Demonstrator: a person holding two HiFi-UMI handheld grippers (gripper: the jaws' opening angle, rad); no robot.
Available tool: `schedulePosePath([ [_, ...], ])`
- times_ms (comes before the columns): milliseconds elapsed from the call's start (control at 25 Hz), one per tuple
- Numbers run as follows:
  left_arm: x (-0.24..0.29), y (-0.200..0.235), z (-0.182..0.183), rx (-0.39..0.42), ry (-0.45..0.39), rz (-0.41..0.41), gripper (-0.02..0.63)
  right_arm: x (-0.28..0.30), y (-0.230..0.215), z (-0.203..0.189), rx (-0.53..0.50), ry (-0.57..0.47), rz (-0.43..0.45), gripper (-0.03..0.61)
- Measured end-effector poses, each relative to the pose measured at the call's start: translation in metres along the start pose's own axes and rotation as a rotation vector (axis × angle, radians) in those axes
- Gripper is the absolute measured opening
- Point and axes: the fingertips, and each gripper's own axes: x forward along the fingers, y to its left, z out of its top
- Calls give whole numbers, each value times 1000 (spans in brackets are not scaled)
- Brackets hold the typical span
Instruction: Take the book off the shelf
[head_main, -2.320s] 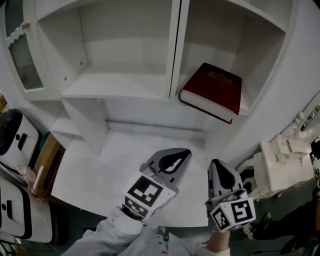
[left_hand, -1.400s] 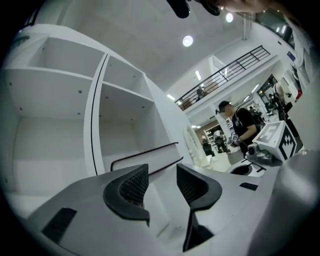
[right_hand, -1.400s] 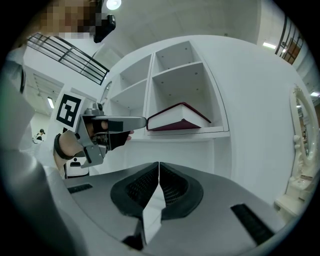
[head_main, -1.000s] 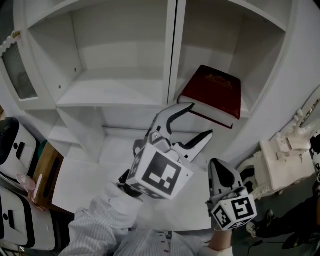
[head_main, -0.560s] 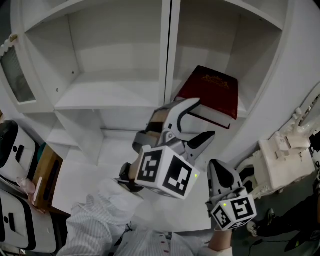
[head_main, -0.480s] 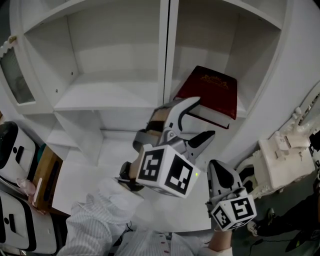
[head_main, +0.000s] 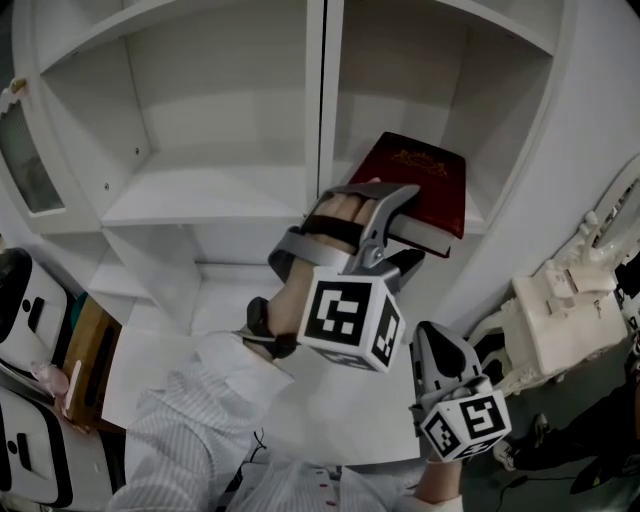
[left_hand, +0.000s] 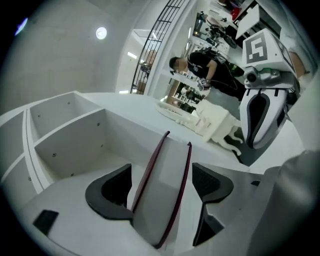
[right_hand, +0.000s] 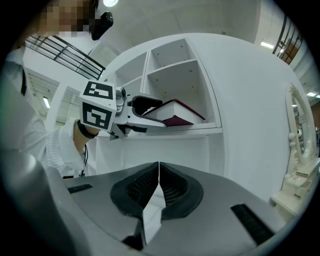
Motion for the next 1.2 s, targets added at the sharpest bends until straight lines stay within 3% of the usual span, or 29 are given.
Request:
schedulePosePath([
  [360,20,-7,-7,140,60,-33,367,0,-5,-2,9,2,-4,15],
  [440,21,-4,-10,188,89,-8,281,0,-5,-2,11,0,-4,15],
  [560,22,-3,-10,212,106,1,261,1,-6,-3,11,3,-6,15],
  [800,18,1,-10,192,108,-4,245,0,-9,-2,12,5,-10,15],
  [1200,-18,15,0,34,31,12,241,-5,-5,8,6,-14,-6,15],
])
